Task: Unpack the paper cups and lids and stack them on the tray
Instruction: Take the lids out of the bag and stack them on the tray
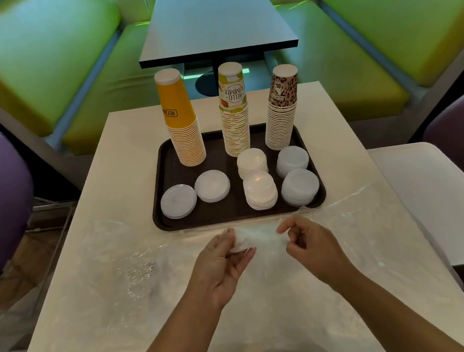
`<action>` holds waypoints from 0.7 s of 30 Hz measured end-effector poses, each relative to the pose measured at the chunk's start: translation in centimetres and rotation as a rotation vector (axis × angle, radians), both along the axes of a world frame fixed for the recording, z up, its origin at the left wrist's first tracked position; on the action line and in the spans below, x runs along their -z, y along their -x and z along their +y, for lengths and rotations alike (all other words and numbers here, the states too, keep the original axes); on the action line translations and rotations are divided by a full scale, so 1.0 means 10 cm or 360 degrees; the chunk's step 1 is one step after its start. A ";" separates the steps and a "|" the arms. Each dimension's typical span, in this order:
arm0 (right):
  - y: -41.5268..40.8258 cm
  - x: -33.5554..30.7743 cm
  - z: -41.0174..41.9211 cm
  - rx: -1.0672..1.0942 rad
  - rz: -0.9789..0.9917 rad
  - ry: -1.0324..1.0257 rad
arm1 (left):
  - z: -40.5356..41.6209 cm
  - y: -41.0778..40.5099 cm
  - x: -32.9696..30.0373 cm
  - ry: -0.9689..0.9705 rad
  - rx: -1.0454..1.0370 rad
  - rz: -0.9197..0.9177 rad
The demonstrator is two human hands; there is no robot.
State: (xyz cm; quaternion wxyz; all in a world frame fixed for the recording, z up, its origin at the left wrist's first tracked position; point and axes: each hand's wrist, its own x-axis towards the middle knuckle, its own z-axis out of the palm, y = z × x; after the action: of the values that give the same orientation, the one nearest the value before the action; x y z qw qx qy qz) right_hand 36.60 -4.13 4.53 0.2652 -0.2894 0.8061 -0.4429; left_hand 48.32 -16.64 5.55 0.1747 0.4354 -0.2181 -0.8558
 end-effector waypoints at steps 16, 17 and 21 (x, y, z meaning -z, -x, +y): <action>-0.13 -0.18 -0.11 0.0111 -0.0222 0.0131 | 0.03 0.02 -0.10 0.0042 0.0232 0.0121; -0.13 -0.22 -0.12 0.0152 -0.0379 0.0221 | 0.03 0.02 -0.10 0.0077 0.0262 0.0136; -0.07 -0.36 -0.19 0.0343 -0.1229 0.0718 | -0.06 -0.06 -0.17 0.0886 0.0701 -0.0157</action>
State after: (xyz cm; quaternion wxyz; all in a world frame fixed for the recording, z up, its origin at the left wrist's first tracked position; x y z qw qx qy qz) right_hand 37.28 -5.99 8.14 0.4289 -0.0683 0.5572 -0.7078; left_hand 48.89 -17.19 7.27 0.0872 0.3544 -0.5396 -0.7587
